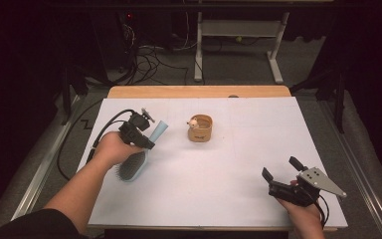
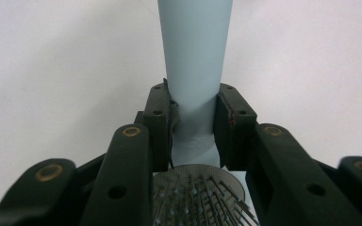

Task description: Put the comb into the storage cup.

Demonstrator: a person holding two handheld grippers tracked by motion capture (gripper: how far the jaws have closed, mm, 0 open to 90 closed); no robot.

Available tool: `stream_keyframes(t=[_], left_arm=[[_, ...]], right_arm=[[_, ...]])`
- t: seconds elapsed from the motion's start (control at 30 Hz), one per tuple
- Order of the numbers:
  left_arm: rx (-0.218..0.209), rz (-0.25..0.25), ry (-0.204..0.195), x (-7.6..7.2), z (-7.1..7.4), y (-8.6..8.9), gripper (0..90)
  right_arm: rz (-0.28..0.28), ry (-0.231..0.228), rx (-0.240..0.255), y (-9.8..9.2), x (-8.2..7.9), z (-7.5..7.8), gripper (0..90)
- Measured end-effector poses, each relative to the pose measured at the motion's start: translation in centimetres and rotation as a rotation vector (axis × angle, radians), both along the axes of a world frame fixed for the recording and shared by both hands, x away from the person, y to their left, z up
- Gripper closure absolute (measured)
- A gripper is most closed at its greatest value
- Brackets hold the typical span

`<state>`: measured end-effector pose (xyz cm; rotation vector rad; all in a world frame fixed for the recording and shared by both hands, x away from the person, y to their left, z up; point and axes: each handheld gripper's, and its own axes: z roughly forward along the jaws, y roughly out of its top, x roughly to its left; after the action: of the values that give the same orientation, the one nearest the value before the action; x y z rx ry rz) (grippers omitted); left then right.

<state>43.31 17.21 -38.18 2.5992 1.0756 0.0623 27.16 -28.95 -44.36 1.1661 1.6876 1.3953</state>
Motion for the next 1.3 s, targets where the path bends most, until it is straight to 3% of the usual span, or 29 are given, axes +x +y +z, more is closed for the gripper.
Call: stream_keyframes(t=[0.13, 0.2, 0.5, 0.9, 1.23, 1.3], left_arm=[[-0.02, 0.003, -0.01, -0.1, 0.4, 0.1, 69.8], [-0.047, 0.001, -0.03, -0.3, 1.1, 0.3, 69.9], [-0.082, -0.015, -0.089, -0.6, 2.8, 0.3, 70.0], [-0.132, -0.002, -0.144, -0.8, 3.9, 0.8, 70.0], [-0.203, -0.008, -0.195, -1.3, 4.8, 1.1, 70.0], [-0.241, -0.007, -0.219, -1.5, 5.1, 1.2, 69.9]], right_arm=[[0.0, 0.0, 0.0, 0.0, 0.0, 0.0, 1.2], [-0.001, 0.001, 0.002, 0.0, 0.0, 0.0, 1.2], [-0.003, 0.003, 0.003, 0.0, 0.1, -0.1, 1.2], [-0.004, 0.005, 0.003, 0.0, 0.1, -0.1, 1.2], [-0.004, 0.002, -0.001, 0.0, 0.1, -0.1, 1.2], [-0.003, 0.0, -0.001, 0.0, 0.1, -0.1, 1.2]])
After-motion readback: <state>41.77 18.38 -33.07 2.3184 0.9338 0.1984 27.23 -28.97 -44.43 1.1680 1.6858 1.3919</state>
